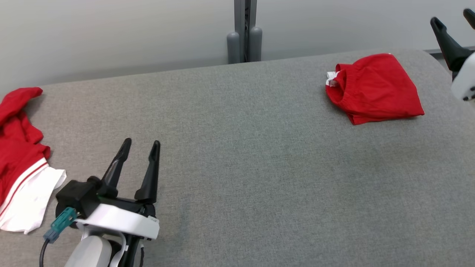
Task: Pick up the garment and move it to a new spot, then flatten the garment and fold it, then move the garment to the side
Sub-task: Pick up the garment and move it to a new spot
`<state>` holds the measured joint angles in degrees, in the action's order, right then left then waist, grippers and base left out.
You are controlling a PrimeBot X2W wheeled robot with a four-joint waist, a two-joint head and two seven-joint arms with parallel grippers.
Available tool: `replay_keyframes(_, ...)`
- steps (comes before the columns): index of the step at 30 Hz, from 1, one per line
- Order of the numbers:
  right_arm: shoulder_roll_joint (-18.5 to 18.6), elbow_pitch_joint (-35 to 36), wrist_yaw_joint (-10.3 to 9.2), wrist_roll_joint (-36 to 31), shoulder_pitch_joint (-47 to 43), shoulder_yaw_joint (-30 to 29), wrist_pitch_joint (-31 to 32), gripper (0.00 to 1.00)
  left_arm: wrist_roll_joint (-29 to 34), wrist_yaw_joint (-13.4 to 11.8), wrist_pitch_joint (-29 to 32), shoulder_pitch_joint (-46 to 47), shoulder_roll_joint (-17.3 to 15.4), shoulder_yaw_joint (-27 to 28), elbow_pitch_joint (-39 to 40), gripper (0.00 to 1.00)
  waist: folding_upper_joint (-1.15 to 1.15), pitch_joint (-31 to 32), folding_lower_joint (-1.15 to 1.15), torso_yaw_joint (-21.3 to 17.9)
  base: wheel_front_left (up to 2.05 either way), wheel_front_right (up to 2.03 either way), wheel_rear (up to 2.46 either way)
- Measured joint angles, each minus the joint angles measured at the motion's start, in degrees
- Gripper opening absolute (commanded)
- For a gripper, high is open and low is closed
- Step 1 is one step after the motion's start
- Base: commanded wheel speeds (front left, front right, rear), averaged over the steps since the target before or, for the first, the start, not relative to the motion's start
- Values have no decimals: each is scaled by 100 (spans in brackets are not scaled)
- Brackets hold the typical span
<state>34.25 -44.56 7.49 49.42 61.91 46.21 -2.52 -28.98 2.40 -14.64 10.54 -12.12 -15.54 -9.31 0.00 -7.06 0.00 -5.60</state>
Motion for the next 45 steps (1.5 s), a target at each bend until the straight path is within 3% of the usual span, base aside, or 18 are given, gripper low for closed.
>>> replay_keyframes(2, 163, 353, 0, 53, -490, -259, -200, 100, -22, -77, -11, -132, -31, 141, 51, 100, 0, 126, 0, 58, 0, 0, 0)
replay_keyframes(9, 127, 827, -1, -2, -1551, -967, -642, 100, -22, -200, -30, -367, -108, 403, 138, 100, 0, 290, 0, 147, 0, 0, 0)
replay_keyframes(18, -587, 1367, 0, -621, -3254, -2312, -1121, 100, 55, -268, -46, -693, 78, 804, 175, 100, 0, 516, 0, 234, 0, 0, 0)
replay_keyframes(30, -1795, 2778, 0, -2236, -5273, -3844, -1222, 100, 479, -85, -51, -914, 445, 1114, 142, 100, 0, 588, 0, 390, 0, 0, 0)
replay_keyframes(40, -2789, 3707, 0, -3069, -6090, -4458, -1240, 100, 1112, -37, -51, -1073, 639, 1470, 276, 100, 0, 530, 0, 415, 0, 0, 0)
replay_keyframes(45, -2896, 3845, 0, -3214, -6230, -4290, -1240, 100, 1322, 63, -51, -1144, 751, 1574, 254, 100, 0, 491, 0, 438, 0, 0, 0)
